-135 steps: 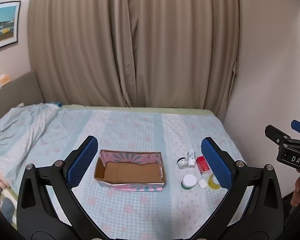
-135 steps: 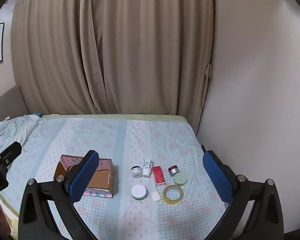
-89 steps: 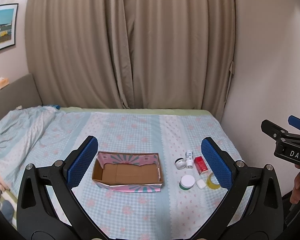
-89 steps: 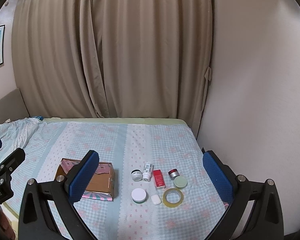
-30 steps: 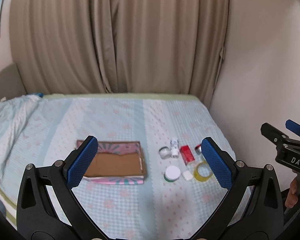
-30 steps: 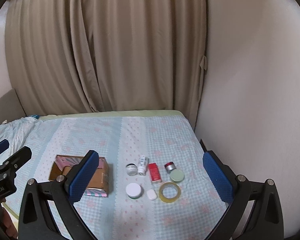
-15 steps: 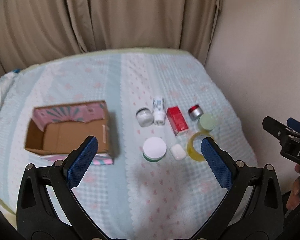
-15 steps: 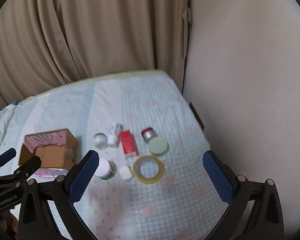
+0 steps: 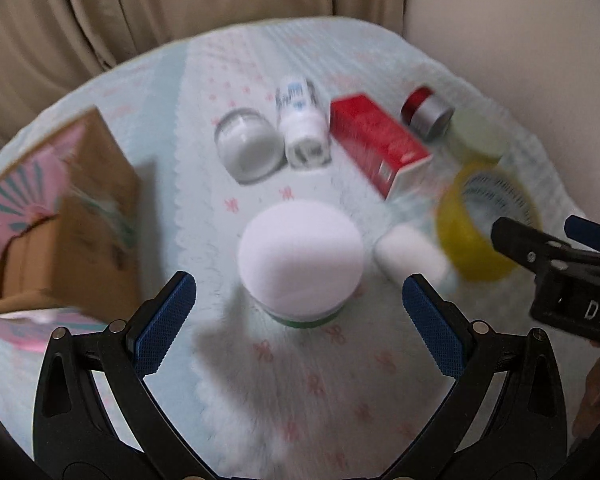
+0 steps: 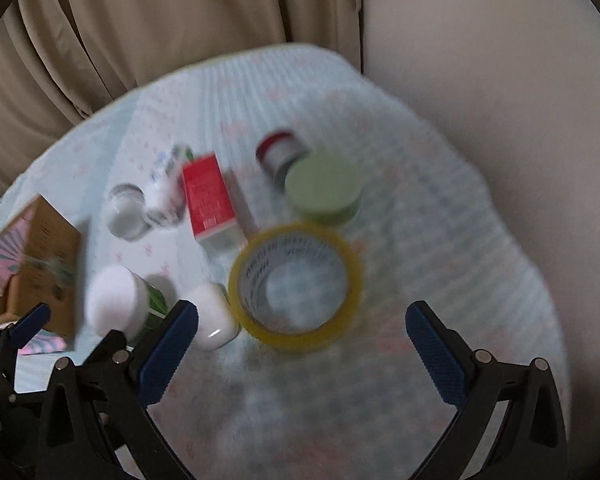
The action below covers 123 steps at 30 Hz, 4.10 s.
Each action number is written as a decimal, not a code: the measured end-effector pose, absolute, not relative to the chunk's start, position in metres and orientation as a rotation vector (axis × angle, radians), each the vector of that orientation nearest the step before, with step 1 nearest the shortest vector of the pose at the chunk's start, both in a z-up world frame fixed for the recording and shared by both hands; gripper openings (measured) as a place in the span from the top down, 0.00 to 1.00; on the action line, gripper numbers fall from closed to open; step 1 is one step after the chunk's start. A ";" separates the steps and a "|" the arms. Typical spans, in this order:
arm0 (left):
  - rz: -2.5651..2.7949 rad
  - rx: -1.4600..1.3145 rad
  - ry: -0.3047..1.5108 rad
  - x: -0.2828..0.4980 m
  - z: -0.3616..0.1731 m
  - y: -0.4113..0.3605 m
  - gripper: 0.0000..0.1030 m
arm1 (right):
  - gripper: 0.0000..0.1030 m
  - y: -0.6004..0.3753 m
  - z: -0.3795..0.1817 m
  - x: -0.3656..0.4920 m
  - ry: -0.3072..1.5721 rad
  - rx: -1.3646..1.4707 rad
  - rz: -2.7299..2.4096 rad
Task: Organize rigid objects
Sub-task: 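Grasp the white round jar with left tool while right tool grasps yellow tape, then carry white jar with left tool while right tool carries tape into the box, then open both tools and lift them away from the box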
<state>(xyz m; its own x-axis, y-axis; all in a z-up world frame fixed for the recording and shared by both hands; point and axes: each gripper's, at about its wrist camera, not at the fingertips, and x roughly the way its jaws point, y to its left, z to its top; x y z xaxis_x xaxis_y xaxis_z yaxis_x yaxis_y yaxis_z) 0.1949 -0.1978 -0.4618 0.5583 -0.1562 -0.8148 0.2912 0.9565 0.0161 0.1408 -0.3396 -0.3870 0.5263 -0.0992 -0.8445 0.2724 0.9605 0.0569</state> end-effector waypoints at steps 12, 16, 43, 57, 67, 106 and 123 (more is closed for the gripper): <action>-0.307 0.177 0.977 0.222 -0.500 -0.204 0.34 | 0.01 -0.338 -0.443 0.183 1.029 0.127 -0.319; -0.314 0.141 1.005 0.229 -0.499 -0.201 0.34 | 0.06 -0.337 -0.441 0.189 1.040 0.126 -0.304; -0.190 0.031 0.827 0.191 -0.227 -0.114 0.34 | 0.06 -0.307 -0.209 0.156 0.860 0.095 -0.167; -0.072 0.025 0.833 0.195 -0.182 0.074 0.34 | 0.06 -0.139 -0.134 0.171 0.825 0.025 0.076; -0.132 0.133 0.965 0.242 -0.245 0.175 0.34 | 0.06 -0.018 -0.188 0.202 0.963 0.046 0.074; -0.347 0.182 1.308 0.332 -0.415 0.156 0.00 | 0.02 0.023 -0.404 0.270 1.259 -0.137 0.322; -0.260 0.156 1.148 0.268 -0.299 0.186 0.00 | 0.02 0.014 -0.319 0.236 1.221 -0.092 0.309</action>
